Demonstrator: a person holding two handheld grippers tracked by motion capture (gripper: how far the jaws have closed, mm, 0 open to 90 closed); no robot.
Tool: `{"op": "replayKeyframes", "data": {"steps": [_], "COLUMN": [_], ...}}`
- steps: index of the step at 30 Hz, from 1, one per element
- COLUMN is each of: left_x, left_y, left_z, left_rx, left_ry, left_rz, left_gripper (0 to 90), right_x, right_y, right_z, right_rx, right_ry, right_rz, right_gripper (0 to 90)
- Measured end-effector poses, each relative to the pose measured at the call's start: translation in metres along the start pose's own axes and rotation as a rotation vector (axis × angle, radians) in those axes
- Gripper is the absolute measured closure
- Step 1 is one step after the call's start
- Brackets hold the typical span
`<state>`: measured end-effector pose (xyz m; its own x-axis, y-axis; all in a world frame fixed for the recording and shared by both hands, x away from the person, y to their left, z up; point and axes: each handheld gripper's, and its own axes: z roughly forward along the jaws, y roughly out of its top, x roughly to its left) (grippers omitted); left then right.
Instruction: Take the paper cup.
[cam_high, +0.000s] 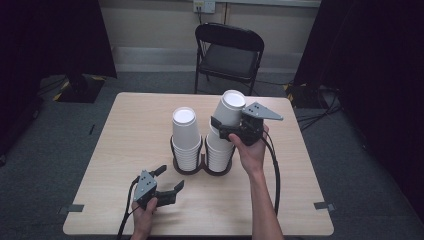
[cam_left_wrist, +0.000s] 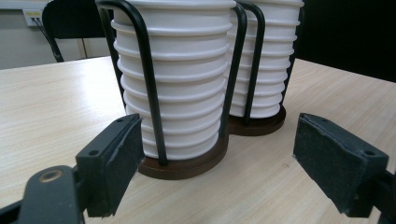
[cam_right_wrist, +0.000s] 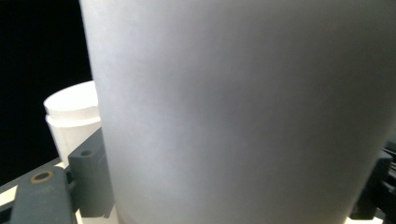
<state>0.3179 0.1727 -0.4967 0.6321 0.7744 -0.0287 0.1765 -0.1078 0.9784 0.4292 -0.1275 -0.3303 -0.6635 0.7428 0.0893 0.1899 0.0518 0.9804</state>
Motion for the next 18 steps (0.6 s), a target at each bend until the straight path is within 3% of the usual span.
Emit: {"op": "replayKeyframes", "data": {"steps": [8, 18], "left_x": [0.0, -0.001], "left_y": [0.0, 0.0], "left_z": [0.0, 0.0], "left_rx": [-0.007, -0.011], "left_ry": [-0.002, 0.005], "left_rz": [-0.001, -0.004], "left_gripper": [15.8, 16.0], "right_x": [0.0, 0.001], "right_y": [0.009, 0.021], "right_z": [-0.002, -0.01], "right_rx": [-0.015, -0.046], "right_ry": [0.002, 0.007], "right_rz": [-0.002, 0.03], "right_gripper": [13.2, 13.3]}}
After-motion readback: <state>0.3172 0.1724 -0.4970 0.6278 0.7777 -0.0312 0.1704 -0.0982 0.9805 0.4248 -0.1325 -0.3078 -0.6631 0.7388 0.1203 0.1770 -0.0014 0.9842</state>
